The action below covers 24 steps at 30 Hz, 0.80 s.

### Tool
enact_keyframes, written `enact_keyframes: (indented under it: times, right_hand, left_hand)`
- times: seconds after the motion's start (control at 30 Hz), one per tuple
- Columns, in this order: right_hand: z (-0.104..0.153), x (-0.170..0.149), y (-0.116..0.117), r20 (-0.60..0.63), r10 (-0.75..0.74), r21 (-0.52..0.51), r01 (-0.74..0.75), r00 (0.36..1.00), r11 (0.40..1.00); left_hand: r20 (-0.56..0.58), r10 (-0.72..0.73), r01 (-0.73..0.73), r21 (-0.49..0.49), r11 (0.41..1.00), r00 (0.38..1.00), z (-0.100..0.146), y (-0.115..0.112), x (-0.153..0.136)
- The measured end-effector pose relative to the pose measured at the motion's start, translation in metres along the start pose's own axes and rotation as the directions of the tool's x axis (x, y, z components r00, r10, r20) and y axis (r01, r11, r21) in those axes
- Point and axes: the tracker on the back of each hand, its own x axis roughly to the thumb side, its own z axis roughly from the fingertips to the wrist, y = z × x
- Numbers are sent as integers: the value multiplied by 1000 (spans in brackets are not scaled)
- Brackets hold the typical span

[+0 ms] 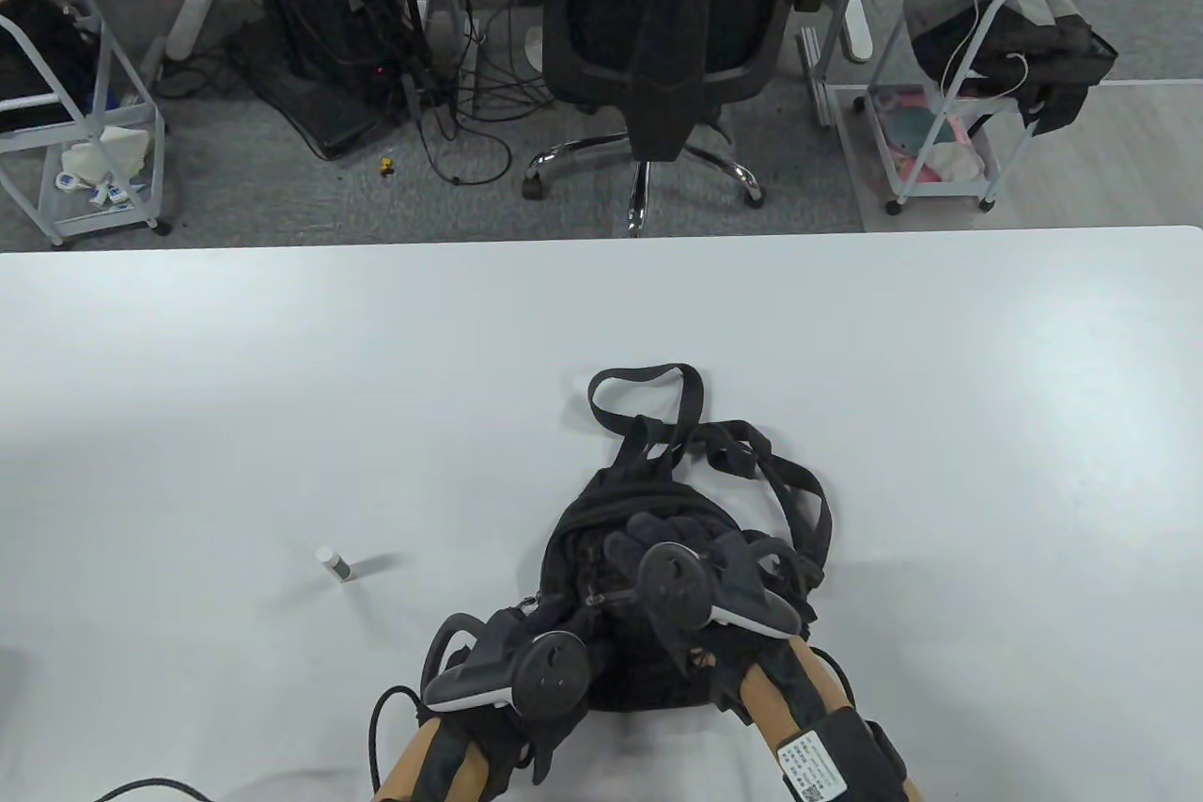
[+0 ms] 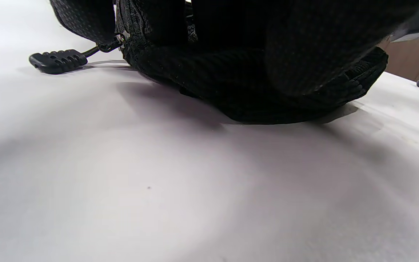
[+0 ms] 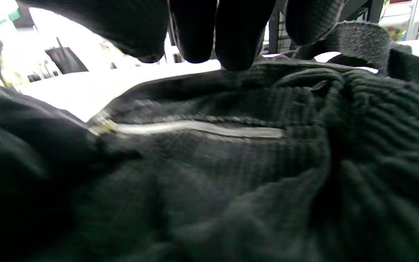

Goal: Apply lubricant on backpack

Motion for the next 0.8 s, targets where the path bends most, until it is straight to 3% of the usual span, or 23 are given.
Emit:
enact_keyframes:
  times: [0.07,0.2,0.4,0.6,0.8]
  right_hand:
    - [-11,8,0,-41,136,25,-135,990,990]
    - [-29,25,6,-28,153,40,-152,988,988]
    - [-40,40,19,-34,310,40,-309,950,950]
    - [-39,38,24,-6,277,-27,-277,961,960]
    - [-38,36,26,6,269,17,-269,963,963]
  left_hand:
    - [-4,3,-3,-1,1000,1000,0,1,0]
    - [-27,10,-11,-16,1000,1000,-2,4,1]
    - [-26,41,-41,-28,999,999,-1,4,-3]
    - [-45,32,-34,-42,999,998,-1,6,-2]
    - [-44,16,-18,-43,999,999,-1,5,0]
